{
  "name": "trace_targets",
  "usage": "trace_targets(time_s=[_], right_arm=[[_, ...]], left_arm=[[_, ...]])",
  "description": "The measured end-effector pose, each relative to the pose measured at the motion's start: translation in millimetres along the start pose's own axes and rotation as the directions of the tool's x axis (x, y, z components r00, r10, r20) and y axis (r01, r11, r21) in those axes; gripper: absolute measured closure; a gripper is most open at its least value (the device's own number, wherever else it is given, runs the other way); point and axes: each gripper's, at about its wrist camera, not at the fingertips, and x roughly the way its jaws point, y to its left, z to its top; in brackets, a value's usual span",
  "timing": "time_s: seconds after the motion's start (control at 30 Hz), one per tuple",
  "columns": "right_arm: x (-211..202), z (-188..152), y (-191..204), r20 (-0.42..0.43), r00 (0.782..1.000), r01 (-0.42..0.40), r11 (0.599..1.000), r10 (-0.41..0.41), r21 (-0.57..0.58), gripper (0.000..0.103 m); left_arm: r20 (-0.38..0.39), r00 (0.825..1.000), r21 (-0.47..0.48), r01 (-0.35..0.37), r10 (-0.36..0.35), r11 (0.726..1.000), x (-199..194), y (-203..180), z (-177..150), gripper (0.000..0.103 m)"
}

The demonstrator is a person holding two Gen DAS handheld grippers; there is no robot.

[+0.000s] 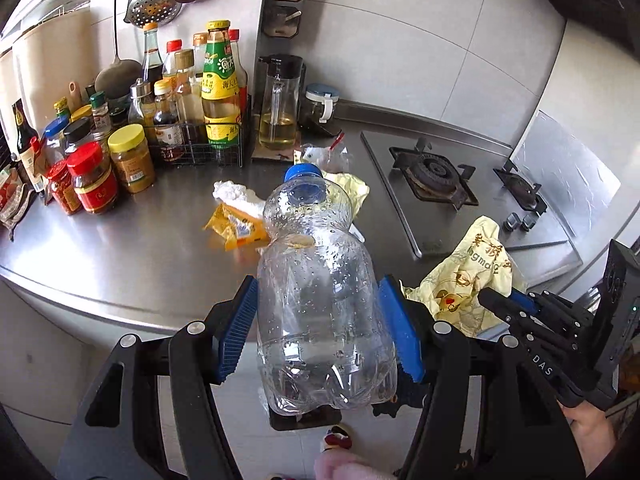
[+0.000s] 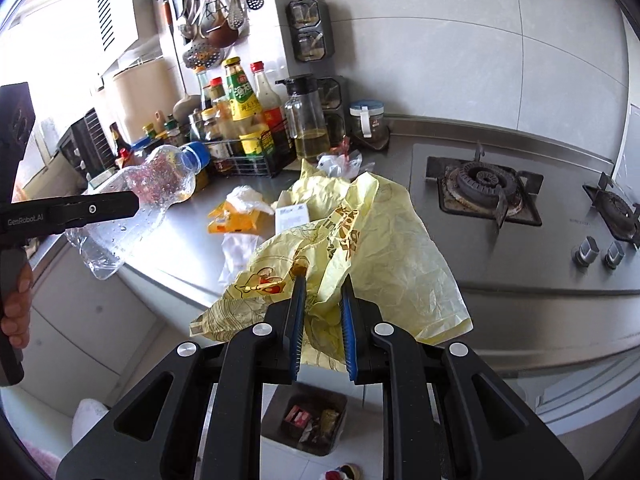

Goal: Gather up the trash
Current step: 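Carry the bottle and yellow bag down over the floor bin and open both tools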

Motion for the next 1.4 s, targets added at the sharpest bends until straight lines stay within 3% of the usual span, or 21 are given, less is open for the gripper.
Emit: trace_targets(time_s=[0.3,0.67,0.9,1.07,1.4], right_arm=[[27,-94,22,-0.168,0.986,-0.007,0.999,0.013,0.038,0.085],[131,-199,13,-0.389,0.921,0.031,0.995,0.008,0.094,0.085],[196,-239,16,-0.459,0.889,0.023,0.999,0.002,0.049,0.085],[234,-270,4,-0.509,0.861,0.041,0.996,0.007,0.083,0.085],[296,-294,3,-0.562,0.827,0.009,0.999,0.014,0.038,0.083]], left_arm=[[-0.168,0.985,0.015,0.031,-0.028,0.999,22,16,-98,0.044],[-0.325,0.941,-0.065,0.073,-0.090,0.995,130,39,-181,0.044],[-0.385,0.915,-0.111,0.081,-0.118,0.991,206,48,-218,0.044],[-0.444,0.886,-0.140,0.077,-0.132,0.987,252,55,-246,0.044],[-0.486,0.867,-0.158,0.042,-0.114,0.987,305,70,-272,0.043]])
